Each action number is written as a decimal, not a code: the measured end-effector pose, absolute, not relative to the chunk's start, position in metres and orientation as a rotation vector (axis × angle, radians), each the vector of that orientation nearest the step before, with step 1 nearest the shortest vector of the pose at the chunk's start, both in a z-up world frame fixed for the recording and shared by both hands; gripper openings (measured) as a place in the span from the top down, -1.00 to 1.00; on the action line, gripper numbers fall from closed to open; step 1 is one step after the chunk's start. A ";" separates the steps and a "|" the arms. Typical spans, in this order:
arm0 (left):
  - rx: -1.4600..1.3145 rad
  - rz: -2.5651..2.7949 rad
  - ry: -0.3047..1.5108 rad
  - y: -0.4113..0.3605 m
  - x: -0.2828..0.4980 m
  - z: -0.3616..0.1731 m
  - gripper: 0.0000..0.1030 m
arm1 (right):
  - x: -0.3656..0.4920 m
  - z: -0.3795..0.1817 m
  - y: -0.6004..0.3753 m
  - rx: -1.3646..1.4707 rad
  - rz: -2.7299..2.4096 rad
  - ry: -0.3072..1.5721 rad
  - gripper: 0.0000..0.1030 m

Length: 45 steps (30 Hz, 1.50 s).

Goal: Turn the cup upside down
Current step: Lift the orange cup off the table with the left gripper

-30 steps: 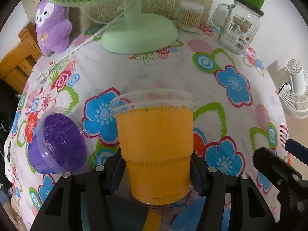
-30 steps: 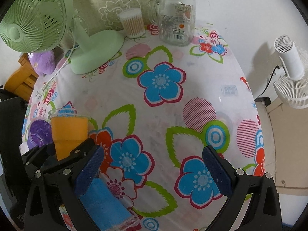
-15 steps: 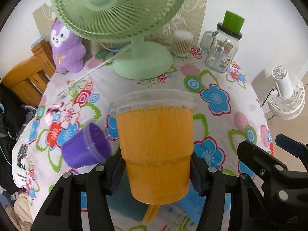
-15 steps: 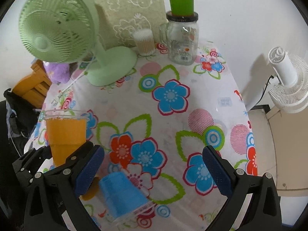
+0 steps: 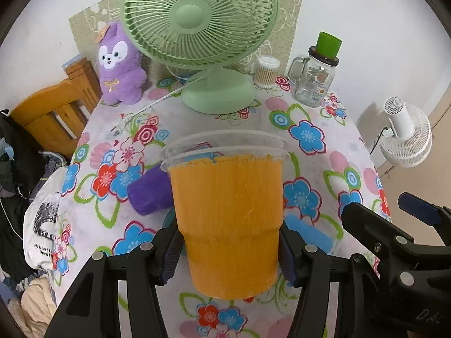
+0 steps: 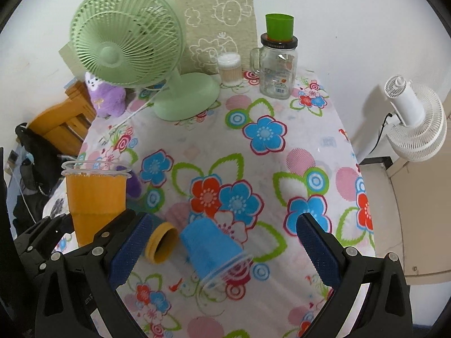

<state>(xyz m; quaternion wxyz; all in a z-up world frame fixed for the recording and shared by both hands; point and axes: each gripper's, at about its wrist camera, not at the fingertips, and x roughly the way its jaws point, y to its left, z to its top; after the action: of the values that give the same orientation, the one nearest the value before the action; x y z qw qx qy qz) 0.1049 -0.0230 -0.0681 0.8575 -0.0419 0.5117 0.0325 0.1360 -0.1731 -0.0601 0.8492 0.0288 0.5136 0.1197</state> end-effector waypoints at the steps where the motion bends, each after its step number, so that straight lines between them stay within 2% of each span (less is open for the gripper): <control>1: -0.086 0.066 1.076 -0.021 0.101 -0.067 -0.17 | 0.132 -0.059 -0.171 0.061 0.253 1.083 -1.00; 19: -0.076 0.046 1.116 -0.004 0.046 -0.087 -0.17 | 0.071 -0.080 -0.155 0.075 0.213 1.119 -1.00; 45: -0.099 0.041 1.213 -0.008 0.017 -0.171 -0.17 | 0.051 -0.160 -0.151 0.053 0.213 1.236 -1.00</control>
<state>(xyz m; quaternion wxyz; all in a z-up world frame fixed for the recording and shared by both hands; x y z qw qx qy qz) 0.0168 -0.0083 -0.1706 0.8202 -0.0464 0.5698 0.0192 0.0506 -0.1512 -0.1604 0.8095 0.0246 0.5781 0.0995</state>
